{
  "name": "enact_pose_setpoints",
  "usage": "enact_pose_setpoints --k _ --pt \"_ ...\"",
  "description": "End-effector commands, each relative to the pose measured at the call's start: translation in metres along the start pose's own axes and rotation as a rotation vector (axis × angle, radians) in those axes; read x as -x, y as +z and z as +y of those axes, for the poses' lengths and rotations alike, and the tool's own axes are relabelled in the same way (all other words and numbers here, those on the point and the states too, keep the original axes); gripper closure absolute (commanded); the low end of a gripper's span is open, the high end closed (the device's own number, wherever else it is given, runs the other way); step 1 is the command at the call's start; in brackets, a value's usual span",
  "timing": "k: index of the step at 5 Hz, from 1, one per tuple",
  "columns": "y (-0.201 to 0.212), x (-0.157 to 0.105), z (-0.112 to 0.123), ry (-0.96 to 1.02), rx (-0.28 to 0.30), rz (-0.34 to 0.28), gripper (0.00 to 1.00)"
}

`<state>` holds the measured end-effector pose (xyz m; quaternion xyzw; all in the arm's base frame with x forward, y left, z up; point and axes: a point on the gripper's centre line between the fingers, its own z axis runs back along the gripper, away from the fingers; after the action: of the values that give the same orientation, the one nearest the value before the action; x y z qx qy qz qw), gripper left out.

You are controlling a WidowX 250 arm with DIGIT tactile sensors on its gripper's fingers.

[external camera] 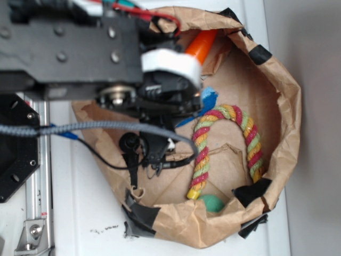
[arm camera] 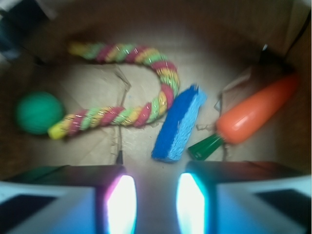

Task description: Grab the blue sponge.

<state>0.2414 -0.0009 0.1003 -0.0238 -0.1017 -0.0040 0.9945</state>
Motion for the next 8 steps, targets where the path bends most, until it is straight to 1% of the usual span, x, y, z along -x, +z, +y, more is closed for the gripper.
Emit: enact_pose_setpoints --k 1,2,3,4,5,6,7,8 --pt "-0.044 -0.013 0.022 0.229 0.061 -0.061 0.00" --pt "-0.061 -0.022 0.023 0.204 0.060 -0.044 0.00" --pt "-0.073 -0.030 0.013 0.171 0.080 -0.031 0.00" --pt "-0.074 -0.029 0.003 0.103 0.095 0.000 0.00" --pt "-0.069 -0.024 0.003 0.128 0.140 0.000 1.00" --pt "-0.055 -0.025 0.004 0.101 0.122 -0.027 1.00" --pt "-0.044 -0.026 0.006 0.084 0.131 -0.052 1.00" --pt "-0.040 -0.026 0.007 0.064 0.129 -0.057 1.00"
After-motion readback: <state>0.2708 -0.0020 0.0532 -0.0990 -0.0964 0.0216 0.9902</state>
